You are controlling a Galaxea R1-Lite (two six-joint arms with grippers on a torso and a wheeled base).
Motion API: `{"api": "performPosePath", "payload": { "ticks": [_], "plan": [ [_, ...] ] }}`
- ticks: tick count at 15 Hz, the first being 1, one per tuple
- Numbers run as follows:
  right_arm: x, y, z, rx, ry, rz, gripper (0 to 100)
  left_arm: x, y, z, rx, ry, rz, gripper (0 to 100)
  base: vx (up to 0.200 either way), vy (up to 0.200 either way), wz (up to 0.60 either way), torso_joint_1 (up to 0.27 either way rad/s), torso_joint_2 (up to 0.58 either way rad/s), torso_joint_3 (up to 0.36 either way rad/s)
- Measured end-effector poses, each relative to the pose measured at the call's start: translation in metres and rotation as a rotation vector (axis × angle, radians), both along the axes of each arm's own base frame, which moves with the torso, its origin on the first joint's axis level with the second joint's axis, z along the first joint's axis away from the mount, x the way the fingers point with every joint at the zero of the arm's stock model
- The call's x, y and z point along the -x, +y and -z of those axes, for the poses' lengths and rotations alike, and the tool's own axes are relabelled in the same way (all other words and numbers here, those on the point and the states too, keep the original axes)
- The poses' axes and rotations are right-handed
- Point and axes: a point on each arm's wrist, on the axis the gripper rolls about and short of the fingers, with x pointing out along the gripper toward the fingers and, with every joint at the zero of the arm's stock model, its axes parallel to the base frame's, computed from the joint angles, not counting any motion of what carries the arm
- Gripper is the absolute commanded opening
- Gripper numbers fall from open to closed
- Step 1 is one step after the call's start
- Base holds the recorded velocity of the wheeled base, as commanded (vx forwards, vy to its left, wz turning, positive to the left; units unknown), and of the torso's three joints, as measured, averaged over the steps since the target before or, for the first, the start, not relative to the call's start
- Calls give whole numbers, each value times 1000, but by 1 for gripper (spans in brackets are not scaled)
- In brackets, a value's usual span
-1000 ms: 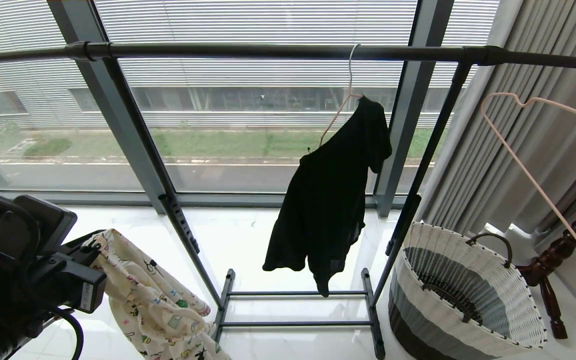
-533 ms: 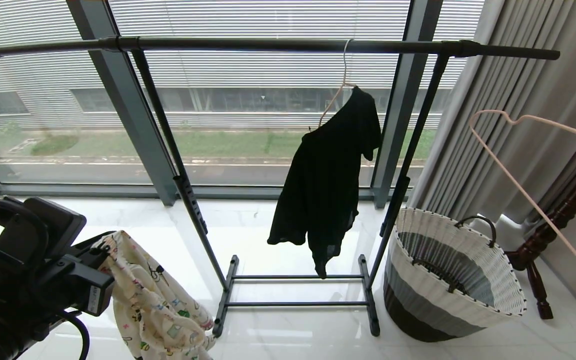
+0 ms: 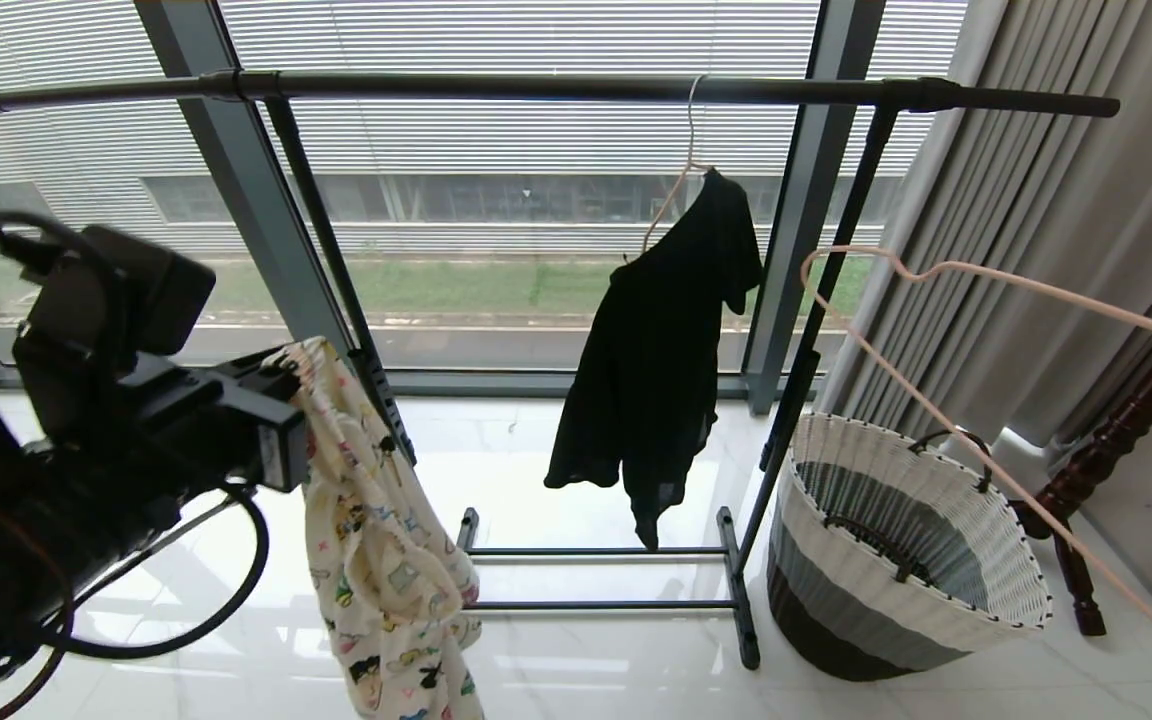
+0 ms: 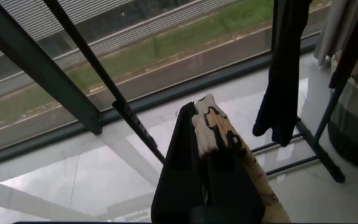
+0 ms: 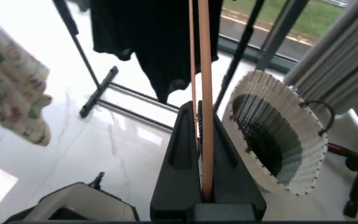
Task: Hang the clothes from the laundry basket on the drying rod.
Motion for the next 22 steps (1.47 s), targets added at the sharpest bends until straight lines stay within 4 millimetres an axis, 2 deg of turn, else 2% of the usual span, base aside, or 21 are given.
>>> {"api": "performPosePath", "payload": {
  "ticks": [4, 6, 9, 13, 18, 22],
  "plan": [
    [6, 33, 6, 42, 36, -304, 0, -40, -42, -31, 82, -54, 33, 0, 0, 0, 0, 0, 0, 0],
    [5, 53, 8, 44, 37, -378, 0, -48, -62, -33, 87, -51, 76, 0, 0, 0, 0, 0, 0, 0],
    [-2, 77, 10, 36, 29, -410, 0, -45, -83, -28, 73, -31, 140, 0, 0, 0, 0, 0, 0, 0],
    [-6, 90, 17, 71, 53, -421, 0, -54, -93, -27, 75, -34, 52, 0, 0, 0, 0, 0, 0, 0],
    [-8, 95, 20, 73, 61, -417, 0, -54, -102, -30, 82, -42, 70, 0, 0, 0, 0, 0, 0, 0],
    [-8, 92, 19, 70, 58, -415, 0, -62, -94, -29, 63, -45, 30, 0, 0, 0, 0, 0, 0, 0]
  ]
}}
